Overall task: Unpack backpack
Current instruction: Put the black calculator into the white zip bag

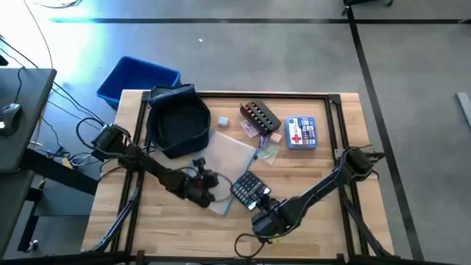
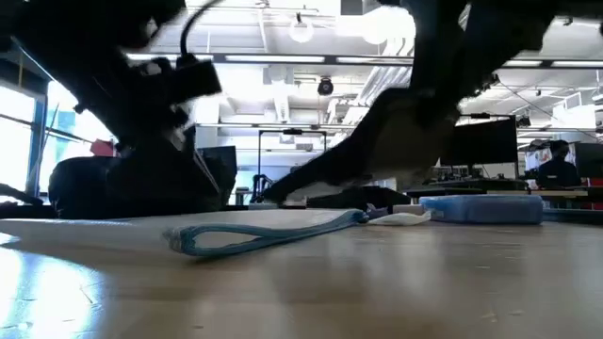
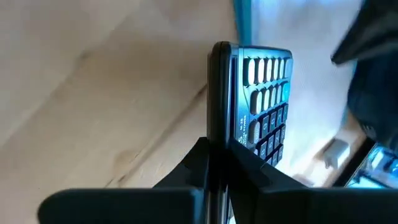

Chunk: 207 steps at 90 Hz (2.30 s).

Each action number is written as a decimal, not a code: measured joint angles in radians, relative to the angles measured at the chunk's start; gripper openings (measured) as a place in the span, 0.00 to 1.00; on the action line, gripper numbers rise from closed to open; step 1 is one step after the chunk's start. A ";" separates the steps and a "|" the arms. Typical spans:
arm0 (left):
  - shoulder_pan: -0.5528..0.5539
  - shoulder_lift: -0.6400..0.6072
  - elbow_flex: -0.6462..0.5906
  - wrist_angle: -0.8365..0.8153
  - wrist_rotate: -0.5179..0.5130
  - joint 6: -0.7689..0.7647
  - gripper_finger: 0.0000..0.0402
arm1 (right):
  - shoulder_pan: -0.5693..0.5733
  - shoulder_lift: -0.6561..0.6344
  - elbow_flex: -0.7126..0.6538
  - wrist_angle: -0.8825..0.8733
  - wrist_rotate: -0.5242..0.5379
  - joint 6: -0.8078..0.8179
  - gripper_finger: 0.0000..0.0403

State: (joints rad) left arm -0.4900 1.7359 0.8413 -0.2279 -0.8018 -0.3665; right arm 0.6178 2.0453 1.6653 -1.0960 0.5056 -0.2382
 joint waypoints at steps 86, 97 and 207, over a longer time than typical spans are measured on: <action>-0.038 0.170 0.685 -0.353 0.280 0.214 0.03 | 0.257 -0.001 0.020 -0.249 0.125 0.734 0.04; 0.008 0.253 0.780 -0.511 0.327 0.090 0.09 | 0.258 -0.001 0.020 -0.249 0.141 0.724 0.04; -0.035 0.477 0.798 -1.079 0.315 -0.517 0.37 | 0.377 -0.003 0.019 -0.170 0.247 0.753 0.04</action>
State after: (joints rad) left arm -0.5247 2.2131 1.6391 -1.3071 -0.4872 -0.8839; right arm 0.9947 2.0422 1.6844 -1.2663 0.7521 0.5152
